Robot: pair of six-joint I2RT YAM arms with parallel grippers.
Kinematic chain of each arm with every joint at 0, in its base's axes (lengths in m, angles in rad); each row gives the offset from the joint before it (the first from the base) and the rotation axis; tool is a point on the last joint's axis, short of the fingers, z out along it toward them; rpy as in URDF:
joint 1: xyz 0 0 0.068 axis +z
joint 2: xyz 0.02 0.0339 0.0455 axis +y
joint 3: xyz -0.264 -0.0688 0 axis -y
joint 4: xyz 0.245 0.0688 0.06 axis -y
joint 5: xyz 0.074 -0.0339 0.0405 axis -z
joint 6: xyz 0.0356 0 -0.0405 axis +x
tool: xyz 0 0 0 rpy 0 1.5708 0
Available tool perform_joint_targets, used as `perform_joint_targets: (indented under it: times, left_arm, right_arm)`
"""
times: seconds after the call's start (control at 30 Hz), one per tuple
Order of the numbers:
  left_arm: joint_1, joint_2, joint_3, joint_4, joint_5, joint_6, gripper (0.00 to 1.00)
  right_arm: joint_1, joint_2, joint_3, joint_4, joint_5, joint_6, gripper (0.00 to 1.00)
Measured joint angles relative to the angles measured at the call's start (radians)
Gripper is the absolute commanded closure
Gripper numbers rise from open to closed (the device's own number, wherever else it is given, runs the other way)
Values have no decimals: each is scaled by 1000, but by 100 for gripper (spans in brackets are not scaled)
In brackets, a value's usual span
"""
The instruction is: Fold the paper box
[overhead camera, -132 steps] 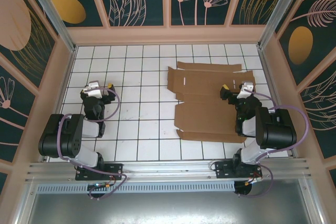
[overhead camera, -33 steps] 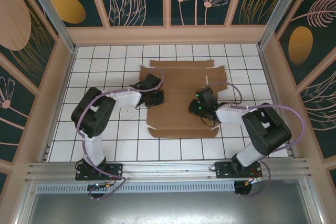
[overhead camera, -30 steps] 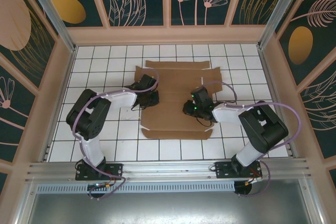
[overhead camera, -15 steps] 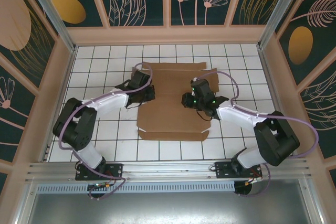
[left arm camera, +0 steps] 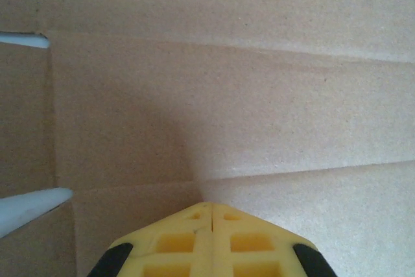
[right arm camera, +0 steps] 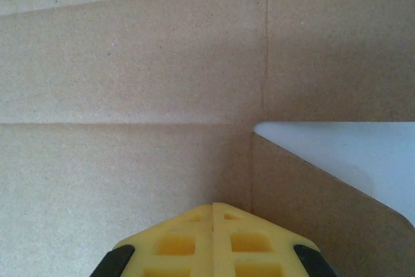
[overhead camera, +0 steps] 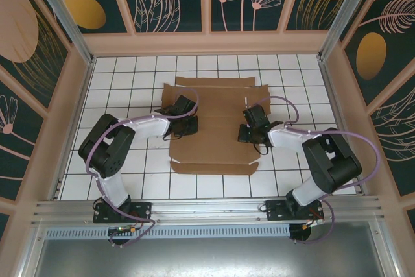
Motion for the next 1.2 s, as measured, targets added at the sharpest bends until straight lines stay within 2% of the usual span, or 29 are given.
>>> perform_joint_targets:
  times: [0.17, 0.4, 0.53, 0.7, 0.9, 1.0, 1.03, 1.07, 1.13, 1.2]
  left_arm:
    - [21, 1, -4, -16, -20, 2, 100]
    - [93, 11, 4, -26, -31, 26, 100]
    - [109, 61, 72, -43, -58, 61, 100]
    - [111, 137, 177, -56, -73, 102, 100]
    - [109, 167, 238, -92, -60, 134, 100]
    - [113, 150, 237, -93, -55, 144, 99]
    - [116, 134, 231, -93, -53, 145, 99]
    - [118, 105, 217, -89, -46, 145, 99]
    - [120, 36, 179, -78, -26, 139, 100]
    - [122, -43, 123, -48, 12, 115, 100]
  right_arm:
    - [52, 0, -23, 51, -10, 4, 100]
    - [193, 0, -50, 119, -69, 20, 100]
    - [287, 23, -58, 177, -161, 32, 100]
    - [378, 156, 13, 305, -337, 31, 100]
    - [390, 202, 50, 341, -427, 12, 93]
    - [381, 154, 49, 314, -452, -3, 76]
    - [377, 111, 49, 301, -451, -14, 68]
    - [370, 55, 49, 284, -443, -24, 67]
    - [344, -50, 49, 267, -419, -50, 68]
    - [294, -121, 51, 256, -397, -69, 81]
